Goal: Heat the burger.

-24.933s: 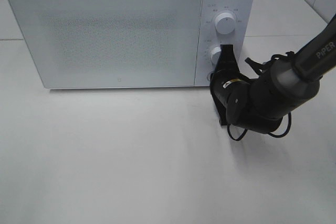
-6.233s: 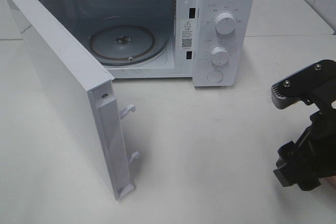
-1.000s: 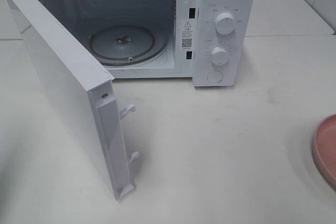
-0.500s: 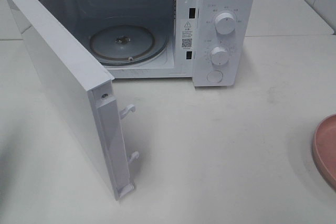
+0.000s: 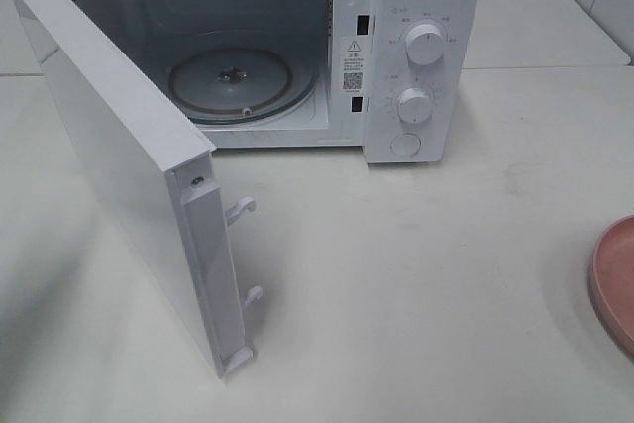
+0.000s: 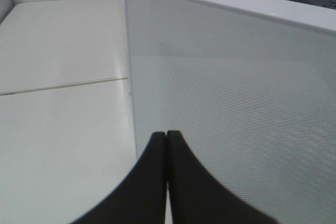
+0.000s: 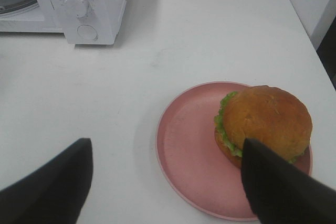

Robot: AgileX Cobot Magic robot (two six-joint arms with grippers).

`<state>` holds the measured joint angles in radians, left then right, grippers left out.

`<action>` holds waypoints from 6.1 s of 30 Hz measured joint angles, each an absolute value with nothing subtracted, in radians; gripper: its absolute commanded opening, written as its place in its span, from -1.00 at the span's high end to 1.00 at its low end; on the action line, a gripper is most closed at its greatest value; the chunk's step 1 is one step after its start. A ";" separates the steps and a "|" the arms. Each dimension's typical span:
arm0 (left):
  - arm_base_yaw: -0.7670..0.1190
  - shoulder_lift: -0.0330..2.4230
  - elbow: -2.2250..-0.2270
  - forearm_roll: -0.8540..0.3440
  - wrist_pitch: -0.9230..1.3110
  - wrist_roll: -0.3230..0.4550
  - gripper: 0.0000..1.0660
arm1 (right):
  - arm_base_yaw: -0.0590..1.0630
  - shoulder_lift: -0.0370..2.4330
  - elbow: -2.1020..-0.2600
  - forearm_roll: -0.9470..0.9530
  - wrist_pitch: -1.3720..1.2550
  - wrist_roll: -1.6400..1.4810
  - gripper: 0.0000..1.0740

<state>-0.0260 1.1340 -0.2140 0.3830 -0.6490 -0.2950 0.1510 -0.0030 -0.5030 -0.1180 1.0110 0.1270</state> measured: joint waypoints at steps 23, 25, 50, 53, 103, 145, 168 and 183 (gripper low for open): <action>-0.435 1.461 -0.266 -0.005 -0.839 -0.101 1.00 | 0.151 -0.003 -0.503 -0.118 1.011 0.127 -0.42; -0.452 1.468 -0.273 -0.023 -0.839 -0.090 1.00 | 0.151 -0.003 -0.503 -0.118 1.011 0.127 -0.42; -0.701 1.730 -0.660 -0.443 -0.809 0.170 1.00 | 0.151 -0.003 -0.503 -0.118 1.011 0.127 -0.42; -0.724 1.768 -0.718 -0.516 -0.805 0.225 1.00 | 0.151 -0.003 -0.503 -0.118 1.011 0.127 -0.42; -0.808 1.853 -0.994 -0.760 -0.423 0.496 0.86 | 0.151 -0.003 -0.503 -0.118 1.011 0.127 -0.42; -0.132 1.335 -0.921 -0.401 1.083 0.349 -0.89 | 0.151 -0.003 -0.503 -0.118 1.011 0.127 -0.42; -0.025 0.786 -0.716 -0.093 1.158 0.061 -0.89 | 0.151 -0.003 -0.503 -0.118 1.011 0.127 -0.42; -0.025 0.412 -0.529 -0.079 1.093 0.057 -0.89 | 0.151 -0.003 -0.503 -0.118 1.011 0.127 -0.42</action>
